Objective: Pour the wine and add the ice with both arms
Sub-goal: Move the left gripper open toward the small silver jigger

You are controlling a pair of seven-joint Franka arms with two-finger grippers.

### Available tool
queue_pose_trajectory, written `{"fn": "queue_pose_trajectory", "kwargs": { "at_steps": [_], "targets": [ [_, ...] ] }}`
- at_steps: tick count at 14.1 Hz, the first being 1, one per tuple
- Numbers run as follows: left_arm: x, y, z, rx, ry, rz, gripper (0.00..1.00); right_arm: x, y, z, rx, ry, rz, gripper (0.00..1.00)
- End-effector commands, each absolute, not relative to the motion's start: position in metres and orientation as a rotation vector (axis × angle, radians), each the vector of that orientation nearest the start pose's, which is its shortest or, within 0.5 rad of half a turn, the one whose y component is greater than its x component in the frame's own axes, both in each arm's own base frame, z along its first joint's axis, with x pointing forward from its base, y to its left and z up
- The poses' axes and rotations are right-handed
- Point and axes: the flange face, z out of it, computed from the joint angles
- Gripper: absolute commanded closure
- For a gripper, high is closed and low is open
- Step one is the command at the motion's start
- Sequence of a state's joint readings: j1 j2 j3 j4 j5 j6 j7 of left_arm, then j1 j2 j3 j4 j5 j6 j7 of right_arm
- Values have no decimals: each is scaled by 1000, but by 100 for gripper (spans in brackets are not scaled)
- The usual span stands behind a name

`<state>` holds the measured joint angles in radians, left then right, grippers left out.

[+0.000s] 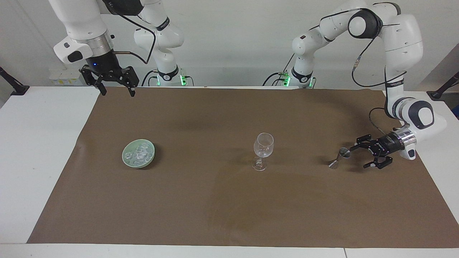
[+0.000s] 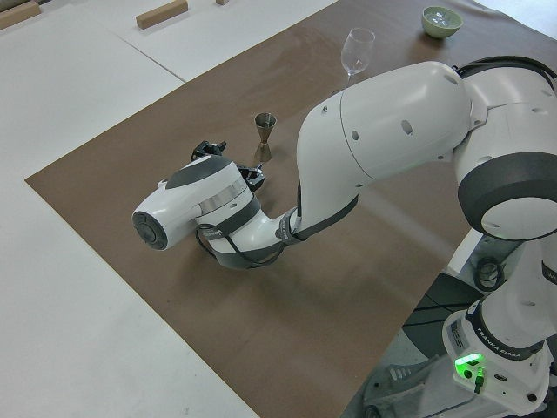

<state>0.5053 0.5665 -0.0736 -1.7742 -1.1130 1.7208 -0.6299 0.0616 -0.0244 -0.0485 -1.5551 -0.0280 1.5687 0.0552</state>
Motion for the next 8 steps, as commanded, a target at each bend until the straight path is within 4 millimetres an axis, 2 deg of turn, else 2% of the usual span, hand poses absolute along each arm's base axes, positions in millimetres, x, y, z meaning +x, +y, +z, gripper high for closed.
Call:
{"fn": "queue_pose_trajectory", "kwargs": {
  "at_steps": [1, 8],
  "targets": [
    [601, 166, 242, 1363, 1504, -782, 0, 540, 5, 646, -3158, 88, -47, 0],
    [601, 152, 233, 1326, 1470, -841, 0, 540, 5, 646, -3158, 88, -47, 0]
  ]
}}
